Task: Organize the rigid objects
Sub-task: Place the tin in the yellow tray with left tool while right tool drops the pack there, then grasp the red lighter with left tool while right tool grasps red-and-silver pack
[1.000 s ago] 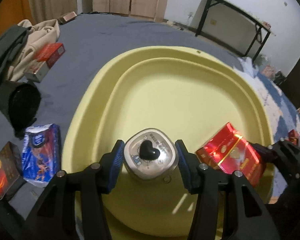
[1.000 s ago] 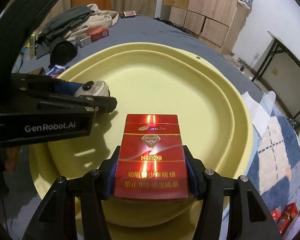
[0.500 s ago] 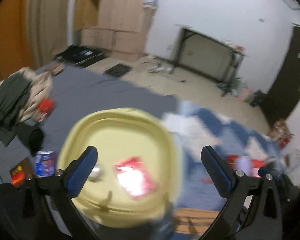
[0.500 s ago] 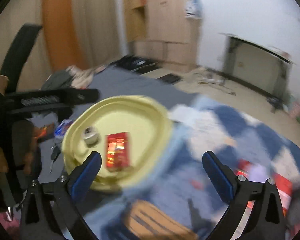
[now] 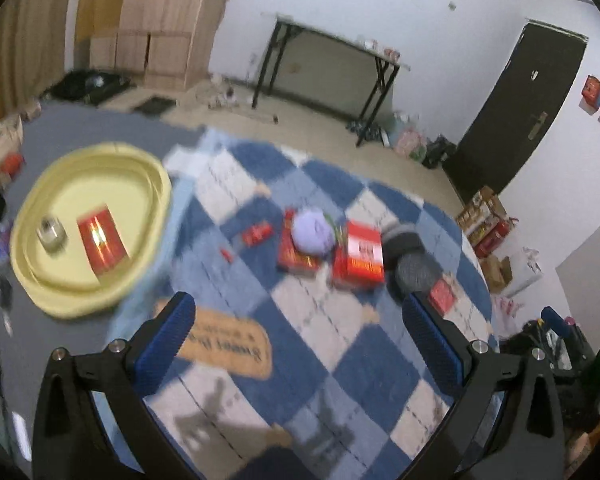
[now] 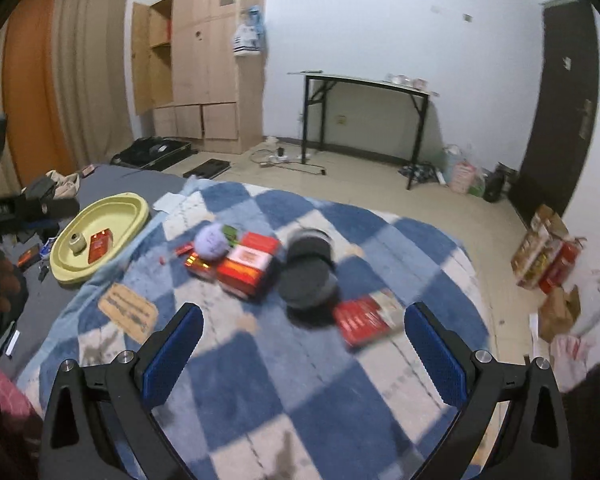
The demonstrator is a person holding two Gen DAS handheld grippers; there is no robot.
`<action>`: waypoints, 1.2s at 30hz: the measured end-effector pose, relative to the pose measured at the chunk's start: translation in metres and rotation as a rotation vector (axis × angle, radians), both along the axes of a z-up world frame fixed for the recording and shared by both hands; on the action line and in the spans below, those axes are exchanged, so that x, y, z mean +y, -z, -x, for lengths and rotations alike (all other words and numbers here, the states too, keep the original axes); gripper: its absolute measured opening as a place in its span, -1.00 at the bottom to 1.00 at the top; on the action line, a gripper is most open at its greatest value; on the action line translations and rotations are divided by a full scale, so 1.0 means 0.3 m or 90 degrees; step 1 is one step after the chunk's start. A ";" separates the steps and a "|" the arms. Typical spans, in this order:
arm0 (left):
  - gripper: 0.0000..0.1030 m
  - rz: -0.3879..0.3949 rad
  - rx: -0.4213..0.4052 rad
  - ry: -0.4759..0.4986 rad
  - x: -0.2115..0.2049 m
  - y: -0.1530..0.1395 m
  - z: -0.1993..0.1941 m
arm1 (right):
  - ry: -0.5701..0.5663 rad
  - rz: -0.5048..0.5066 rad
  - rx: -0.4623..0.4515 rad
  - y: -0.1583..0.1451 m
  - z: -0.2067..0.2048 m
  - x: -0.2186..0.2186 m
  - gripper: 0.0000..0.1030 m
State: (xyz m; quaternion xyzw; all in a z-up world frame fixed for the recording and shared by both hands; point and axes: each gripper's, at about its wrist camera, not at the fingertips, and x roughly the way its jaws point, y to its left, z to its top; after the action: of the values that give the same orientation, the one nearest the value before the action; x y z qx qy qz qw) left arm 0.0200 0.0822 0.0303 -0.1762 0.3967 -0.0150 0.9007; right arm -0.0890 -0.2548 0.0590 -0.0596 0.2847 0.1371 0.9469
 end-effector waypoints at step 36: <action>1.00 -0.056 0.085 0.052 -0.123 0.212 -0.119 | -0.024 0.063 0.050 0.297 -0.147 -0.006 0.99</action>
State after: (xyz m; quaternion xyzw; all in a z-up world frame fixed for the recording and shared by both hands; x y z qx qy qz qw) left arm 0.0558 0.0453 -0.0335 -0.1207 0.4628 -0.0225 0.8779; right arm -0.0449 -0.2566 -0.0300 -0.1064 0.3269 0.1425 0.9282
